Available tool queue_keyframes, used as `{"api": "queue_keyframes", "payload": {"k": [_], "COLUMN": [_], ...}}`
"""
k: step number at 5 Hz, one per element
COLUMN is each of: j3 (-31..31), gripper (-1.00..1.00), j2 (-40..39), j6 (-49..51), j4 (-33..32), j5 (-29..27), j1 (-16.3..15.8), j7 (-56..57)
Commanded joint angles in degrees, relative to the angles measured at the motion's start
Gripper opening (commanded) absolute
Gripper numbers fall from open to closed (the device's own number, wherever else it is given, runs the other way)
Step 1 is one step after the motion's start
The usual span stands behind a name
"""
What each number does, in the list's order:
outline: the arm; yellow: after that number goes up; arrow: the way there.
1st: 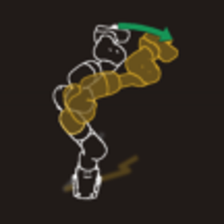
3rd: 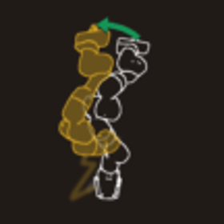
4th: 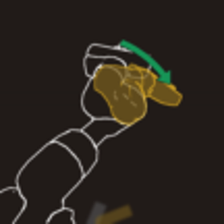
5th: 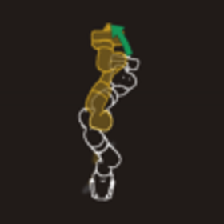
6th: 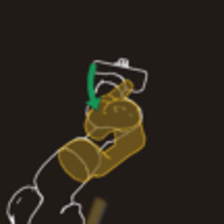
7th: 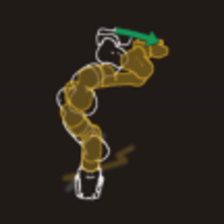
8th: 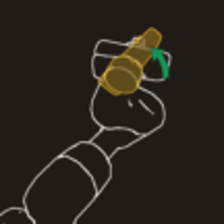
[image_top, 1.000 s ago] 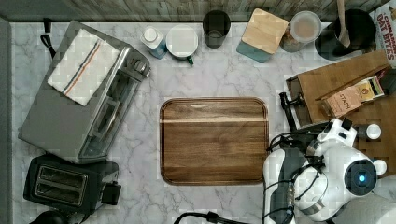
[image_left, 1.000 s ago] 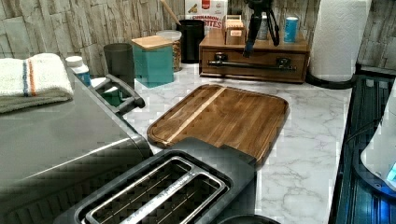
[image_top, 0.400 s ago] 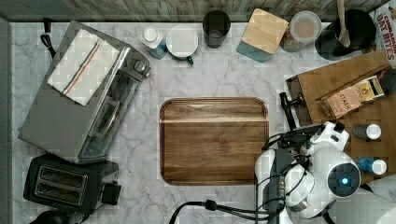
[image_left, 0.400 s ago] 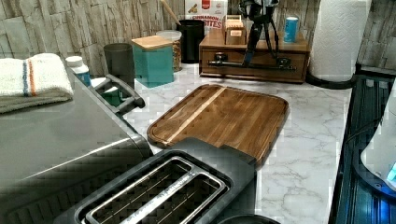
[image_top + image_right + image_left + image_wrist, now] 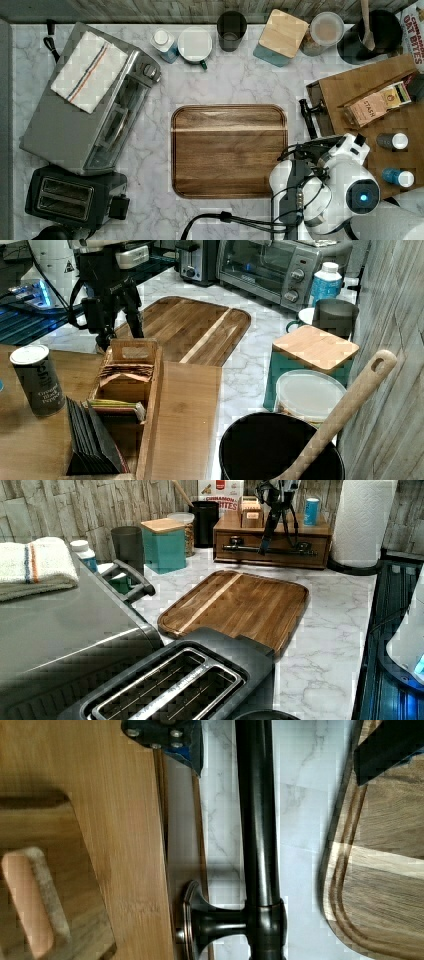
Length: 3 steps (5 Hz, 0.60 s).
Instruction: Open the drawer.
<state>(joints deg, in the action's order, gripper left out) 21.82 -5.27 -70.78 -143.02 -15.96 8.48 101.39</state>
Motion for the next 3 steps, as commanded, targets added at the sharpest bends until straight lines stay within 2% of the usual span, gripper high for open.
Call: {"api": "queue_keyframes", "payload": {"k": [1,2,3], "j3": [-3.77,-1.30,-0.94], "gripper": [1.00,1.00,1.00], "j2": [-2.05,-0.76,-1.75], "j6": [-1.83,-1.45,5.57], "j4": [-3.60,-4.93,-1.56], "j5": [-8.61,0.00,1.98], "j1": [1.36,-1.17,-1.28], "j7": [13.40,7.59,9.61]}}
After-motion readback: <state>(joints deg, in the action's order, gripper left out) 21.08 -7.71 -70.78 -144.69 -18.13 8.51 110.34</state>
